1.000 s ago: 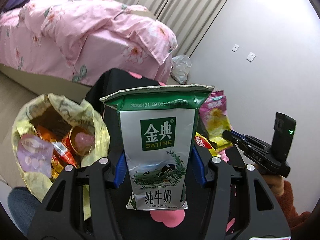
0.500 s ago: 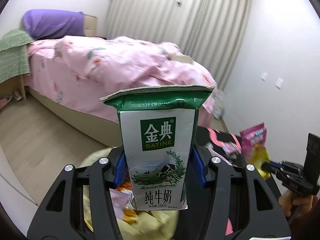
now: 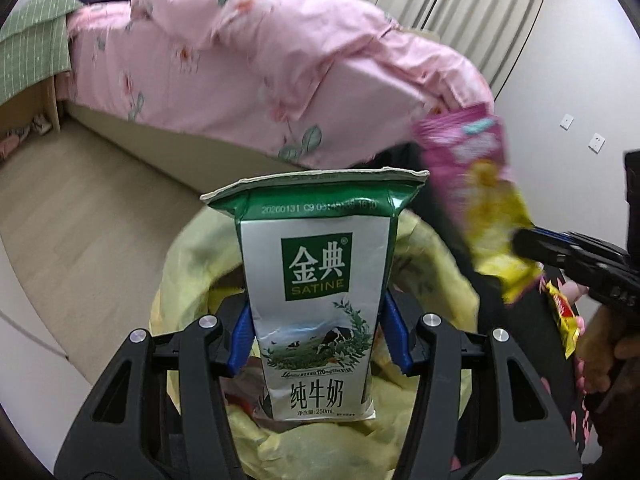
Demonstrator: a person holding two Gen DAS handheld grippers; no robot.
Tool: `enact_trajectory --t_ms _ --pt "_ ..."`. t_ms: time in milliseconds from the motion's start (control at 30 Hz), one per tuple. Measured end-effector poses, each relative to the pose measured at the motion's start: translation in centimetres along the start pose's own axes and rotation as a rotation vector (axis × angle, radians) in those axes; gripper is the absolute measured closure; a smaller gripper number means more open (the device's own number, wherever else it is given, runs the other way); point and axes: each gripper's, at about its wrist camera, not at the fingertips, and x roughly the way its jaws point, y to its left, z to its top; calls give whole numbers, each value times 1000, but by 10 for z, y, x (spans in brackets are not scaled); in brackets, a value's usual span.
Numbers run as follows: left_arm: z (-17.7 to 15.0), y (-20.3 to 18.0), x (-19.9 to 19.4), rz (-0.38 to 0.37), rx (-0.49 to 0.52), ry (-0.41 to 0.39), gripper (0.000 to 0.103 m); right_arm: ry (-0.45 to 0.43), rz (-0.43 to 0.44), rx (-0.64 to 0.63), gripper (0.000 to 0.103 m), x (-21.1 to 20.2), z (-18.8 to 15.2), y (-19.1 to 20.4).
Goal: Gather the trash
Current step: 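Carry the milk carton and yellow packet into the trash bag and release both, then grasp the white ice-cream wrapper with the left gripper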
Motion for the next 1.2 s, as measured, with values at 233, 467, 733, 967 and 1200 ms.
enact_trajectory --t_ms 233,467,733,967,1200 --pt "-4 5 -4 -29 -33 11 52 76 -25 3 92 29 -15 5" --pt "0 18 -17 -104 -131 16 41 76 -23 -7 90 31 -22 6" --pt "20 9 -56 -53 -131 -94 22 2 -23 -25 60 4 -30 7" --pt "24 -17 -70 -2 -63 -144 20 -70 -85 63 60 -51 -56 -28" --pt "18 -77 -54 -72 94 -117 20 -156 -248 158 60 -128 -105 -80"
